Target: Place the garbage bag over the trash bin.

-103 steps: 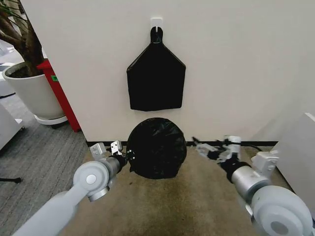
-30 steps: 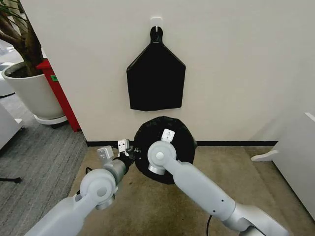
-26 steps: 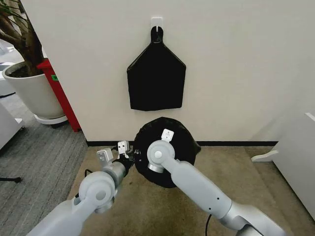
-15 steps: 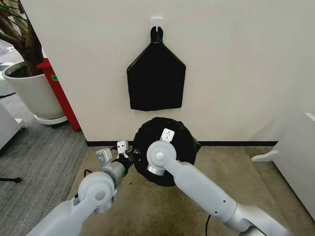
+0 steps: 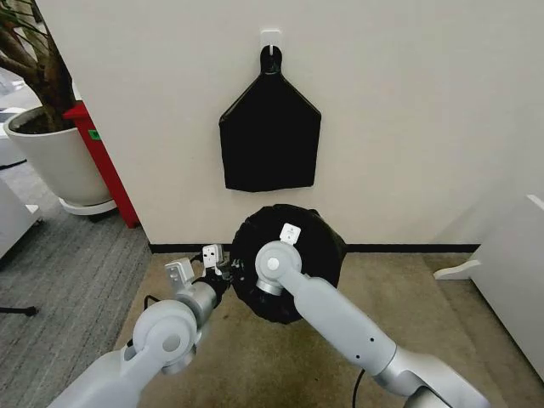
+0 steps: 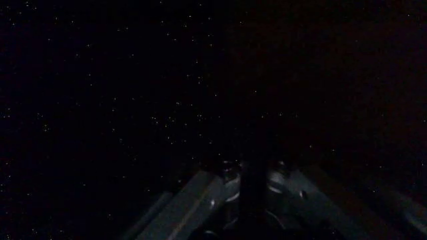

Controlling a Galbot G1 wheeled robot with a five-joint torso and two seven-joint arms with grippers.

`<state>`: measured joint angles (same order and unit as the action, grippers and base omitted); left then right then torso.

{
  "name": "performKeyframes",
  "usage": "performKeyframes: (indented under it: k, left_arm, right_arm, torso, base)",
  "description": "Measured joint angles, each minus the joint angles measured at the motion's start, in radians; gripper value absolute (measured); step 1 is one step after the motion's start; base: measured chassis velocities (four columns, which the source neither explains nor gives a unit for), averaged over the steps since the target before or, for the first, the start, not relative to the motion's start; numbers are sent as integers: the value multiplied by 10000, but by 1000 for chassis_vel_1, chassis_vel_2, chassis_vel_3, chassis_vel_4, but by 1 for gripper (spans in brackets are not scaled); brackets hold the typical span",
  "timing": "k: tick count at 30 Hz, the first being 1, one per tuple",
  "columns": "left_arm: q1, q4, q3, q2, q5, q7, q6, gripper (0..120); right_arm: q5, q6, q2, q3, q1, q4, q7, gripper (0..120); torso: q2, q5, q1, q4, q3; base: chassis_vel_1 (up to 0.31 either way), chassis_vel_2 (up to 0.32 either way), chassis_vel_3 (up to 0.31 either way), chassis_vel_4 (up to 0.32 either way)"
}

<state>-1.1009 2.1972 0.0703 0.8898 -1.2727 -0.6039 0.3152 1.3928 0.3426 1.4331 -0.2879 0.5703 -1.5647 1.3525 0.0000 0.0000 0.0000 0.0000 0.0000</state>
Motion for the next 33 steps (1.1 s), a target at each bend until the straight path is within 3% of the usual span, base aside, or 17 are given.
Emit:
performKeyframes:
  k: [13,33]
  left_arm:
    - [126,-227,-18,45,12,18,-6,0]
    - [-386,44,105,-3,209,251,-79,0]
  right_arm:
    - [691,-263,-198,-391,-4,-1799,643,0]
    - [-203,-38,-104,204,74,-238,-197,0]
  torso:
    - [0,0,0,0,0]
    - [2,0,0,1,0]
  base:
    - [0,0,0,0]
    - [0,0,0,0]
